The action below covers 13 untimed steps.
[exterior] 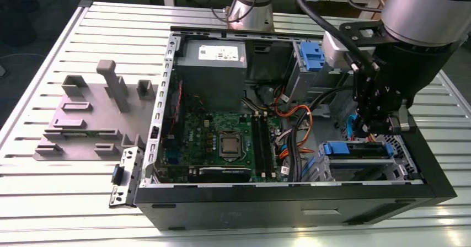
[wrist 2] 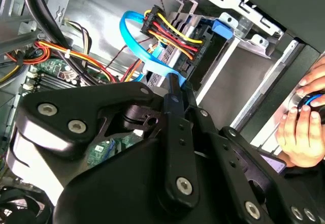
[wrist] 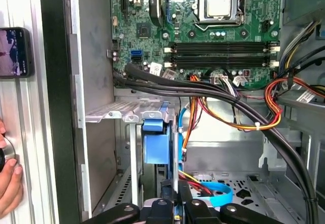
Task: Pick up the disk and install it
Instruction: 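Insert the second disk wire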
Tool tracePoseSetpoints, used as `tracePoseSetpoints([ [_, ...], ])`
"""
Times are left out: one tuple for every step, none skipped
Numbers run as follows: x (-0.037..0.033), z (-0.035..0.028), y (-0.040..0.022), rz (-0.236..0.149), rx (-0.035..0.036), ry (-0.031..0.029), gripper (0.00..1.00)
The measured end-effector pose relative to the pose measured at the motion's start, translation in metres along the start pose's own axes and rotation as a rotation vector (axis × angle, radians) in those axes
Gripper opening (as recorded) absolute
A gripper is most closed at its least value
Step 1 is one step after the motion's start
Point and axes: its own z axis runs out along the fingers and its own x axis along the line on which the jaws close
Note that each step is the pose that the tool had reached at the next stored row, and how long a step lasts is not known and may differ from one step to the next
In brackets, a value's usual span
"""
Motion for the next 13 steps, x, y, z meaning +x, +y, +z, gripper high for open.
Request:
tracePoseSetpoints([
  [0.0016,0.0009,0.0001,0.0,0.001,-0.0029,0.16],
  [0.0031,0.0018,0.0002,0.001,0.0018,-0.0056,0.16],
  [0.0045,0.0026,0.0003,0.001,0.0025,-0.008,0.16],
  [0.0061,0.0033,0.0003,0.002,0.003,-0.0108,0.16],
  [0.0073,0.0038,0.0004,0.002,0.0034,-0.0149,0.16],
  [0.008,0.0043,0.0005,0.003,0.0036,-0.0184,0.16],
  [0.0085,0.0047,0.0006,0.004,0.0037,-0.0231,0.16],
  [0.0091,0.0053,0.0006,0.004,0.0041,-0.0271,0.16],
  [0.0098,0.0059,0.0007,0.005,0.0048,-0.0311,0.16],
  [0.0105,0.0064,0.0008,0.006,0.0059,-0.0346,0.16],
  [0.0112,0.0068,0.0009,0.006,0.0073,-0.0379,0.16],
  [0.0117,0.0072,0.001,0.006,0.0089,-0.0404,0.16],
  [0.0118,0.0077,0.0011,0.007,0.0104,-0.0419,0.16],
])
